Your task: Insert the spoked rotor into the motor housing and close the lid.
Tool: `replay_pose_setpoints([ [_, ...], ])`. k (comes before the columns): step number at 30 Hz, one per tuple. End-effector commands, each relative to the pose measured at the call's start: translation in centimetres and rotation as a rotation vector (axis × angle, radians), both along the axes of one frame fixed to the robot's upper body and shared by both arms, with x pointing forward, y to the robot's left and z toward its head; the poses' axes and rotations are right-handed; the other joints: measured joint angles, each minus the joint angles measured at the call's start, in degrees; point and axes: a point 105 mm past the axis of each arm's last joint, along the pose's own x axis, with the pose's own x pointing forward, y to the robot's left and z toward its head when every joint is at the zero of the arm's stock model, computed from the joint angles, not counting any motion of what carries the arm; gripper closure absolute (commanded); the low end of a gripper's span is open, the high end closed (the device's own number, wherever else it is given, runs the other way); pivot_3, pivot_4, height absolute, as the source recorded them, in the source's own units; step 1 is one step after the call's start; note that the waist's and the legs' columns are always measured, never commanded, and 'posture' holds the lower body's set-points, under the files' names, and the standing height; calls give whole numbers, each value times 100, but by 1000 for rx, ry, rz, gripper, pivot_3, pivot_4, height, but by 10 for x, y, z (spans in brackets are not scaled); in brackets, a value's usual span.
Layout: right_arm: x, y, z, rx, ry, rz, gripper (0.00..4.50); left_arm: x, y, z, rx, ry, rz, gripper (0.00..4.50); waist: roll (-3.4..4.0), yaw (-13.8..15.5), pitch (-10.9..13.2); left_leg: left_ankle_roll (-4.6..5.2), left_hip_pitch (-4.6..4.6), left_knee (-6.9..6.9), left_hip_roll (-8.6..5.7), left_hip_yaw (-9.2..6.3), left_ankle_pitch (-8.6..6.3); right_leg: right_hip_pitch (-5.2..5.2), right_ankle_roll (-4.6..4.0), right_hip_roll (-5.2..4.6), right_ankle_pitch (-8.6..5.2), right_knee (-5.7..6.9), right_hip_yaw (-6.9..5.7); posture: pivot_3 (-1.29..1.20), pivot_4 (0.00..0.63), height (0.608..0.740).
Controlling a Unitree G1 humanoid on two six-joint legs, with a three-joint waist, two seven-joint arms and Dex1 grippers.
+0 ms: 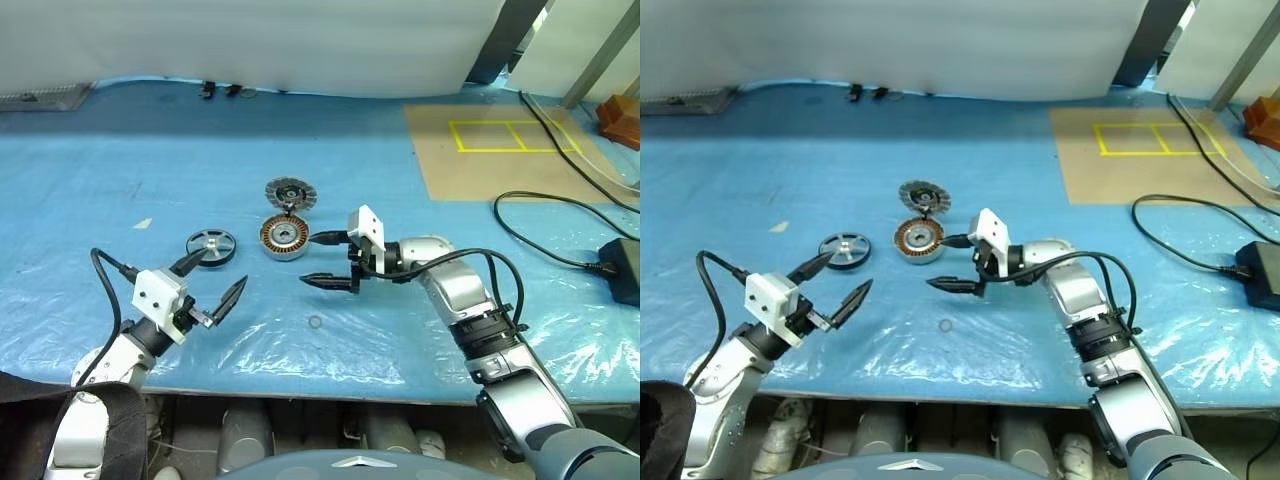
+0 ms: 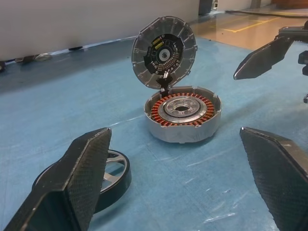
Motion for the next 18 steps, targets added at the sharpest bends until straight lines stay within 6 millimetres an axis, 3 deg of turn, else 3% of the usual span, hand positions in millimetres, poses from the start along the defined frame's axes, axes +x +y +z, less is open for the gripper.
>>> replay_pose_setpoints([
  [1,-1,6,21,16,-70,43,10,-4,0,6,4,-53,8,0,0,5,0,0,0,0,0,0,0,0,0,0,0,0,0,0,150,740],
  [18,-4,14,27,27,-64,58,10,-2,-3,7,-2,-63,24,0,0,7,0,0,2,0,0,0,0,0,1,0,0,-1,0,0,150,740],
])
